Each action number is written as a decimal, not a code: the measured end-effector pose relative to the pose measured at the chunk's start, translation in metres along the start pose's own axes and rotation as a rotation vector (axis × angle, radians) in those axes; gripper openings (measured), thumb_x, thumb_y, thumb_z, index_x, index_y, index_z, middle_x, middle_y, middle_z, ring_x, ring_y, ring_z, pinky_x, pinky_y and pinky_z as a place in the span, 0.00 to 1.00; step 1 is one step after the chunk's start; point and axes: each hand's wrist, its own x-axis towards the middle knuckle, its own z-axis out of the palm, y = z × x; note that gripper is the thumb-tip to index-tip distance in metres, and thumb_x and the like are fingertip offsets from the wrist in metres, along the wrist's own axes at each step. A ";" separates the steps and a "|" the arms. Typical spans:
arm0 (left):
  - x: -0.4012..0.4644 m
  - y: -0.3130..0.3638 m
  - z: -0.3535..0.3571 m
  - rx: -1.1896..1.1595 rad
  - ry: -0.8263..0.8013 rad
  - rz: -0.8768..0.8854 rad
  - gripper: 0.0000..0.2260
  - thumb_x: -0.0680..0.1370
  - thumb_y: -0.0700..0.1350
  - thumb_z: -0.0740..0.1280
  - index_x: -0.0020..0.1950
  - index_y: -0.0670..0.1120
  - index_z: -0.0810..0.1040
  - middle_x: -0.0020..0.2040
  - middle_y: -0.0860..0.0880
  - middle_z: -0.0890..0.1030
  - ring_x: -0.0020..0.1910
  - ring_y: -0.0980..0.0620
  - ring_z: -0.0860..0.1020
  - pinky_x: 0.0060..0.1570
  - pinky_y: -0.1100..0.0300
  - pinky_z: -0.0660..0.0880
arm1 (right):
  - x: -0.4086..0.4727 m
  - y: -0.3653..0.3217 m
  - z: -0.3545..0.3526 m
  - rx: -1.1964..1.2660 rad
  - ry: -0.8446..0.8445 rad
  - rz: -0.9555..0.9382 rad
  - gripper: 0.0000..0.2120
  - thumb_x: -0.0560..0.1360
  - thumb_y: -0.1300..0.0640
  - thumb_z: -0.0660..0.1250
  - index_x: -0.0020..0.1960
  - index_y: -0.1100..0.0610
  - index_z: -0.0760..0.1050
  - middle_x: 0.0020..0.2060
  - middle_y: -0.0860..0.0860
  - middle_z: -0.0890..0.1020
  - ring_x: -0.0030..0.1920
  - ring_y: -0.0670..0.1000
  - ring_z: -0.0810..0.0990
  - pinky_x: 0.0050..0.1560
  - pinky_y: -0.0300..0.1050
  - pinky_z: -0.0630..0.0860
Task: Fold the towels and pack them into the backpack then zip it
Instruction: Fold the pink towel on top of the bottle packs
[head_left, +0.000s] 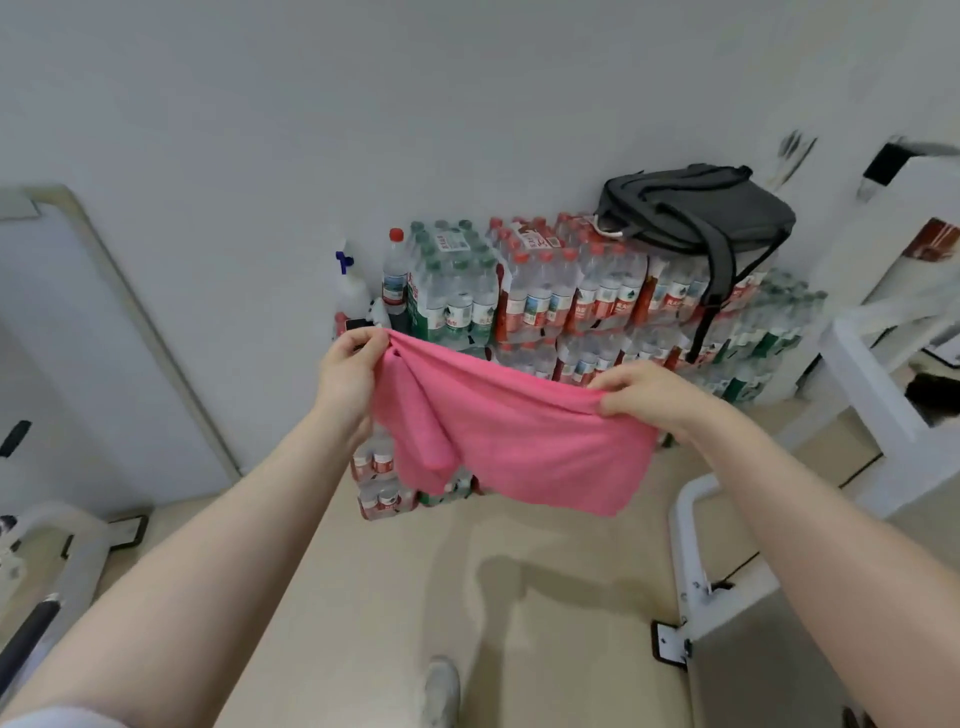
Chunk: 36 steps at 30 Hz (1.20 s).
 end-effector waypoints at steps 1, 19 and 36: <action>0.018 -0.001 0.011 0.007 -0.018 0.001 0.08 0.78 0.42 0.64 0.38 0.49 0.73 0.35 0.51 0.74 0.33 0.57 0.70 0.31 0.67 0.70 | 0.021 0.001 -0.008 -0.157 0.018 -0.009 0.12 0.72 0.64 0.62 0.44 0.51 0.81 0.42 0.47 0.82 0.43 0.49 0.79 0.40 0.42 0.75; 0.327 -0.001 0.155 0.304 -0.153 0.053 0.10 0.74 0.35 0.64 0.38 0.48 0.75 0.35 0.50 0.72 0.34 0.55 0.69 0.35 0.64 0.65 | 0.340 0.038 -0.133 -0.095 0.492 0.022 0.14 0.76 0.67 0.54 0.51 0.61 0.78 0.48 0.57 0.80 0.51 0.57 0.77 0.47 0.47 0.69; 0.557 -0.022 0.226 1.447 0.388 0.493 0.08 0.69 0.34 0.68 0.48 0.37 0.75 0.43 0.37 0.75 0.43 0.38 0.75 0.43 0.48 0.67 | 0.669 0.003 -0.243 -0.636 0.354 -0.281 0.11 0.76 0.60 0.58 0.55 0.60 0.75 0.55 0.61 0.79 0.55 0.60 0.77 0.53 0.51 0.73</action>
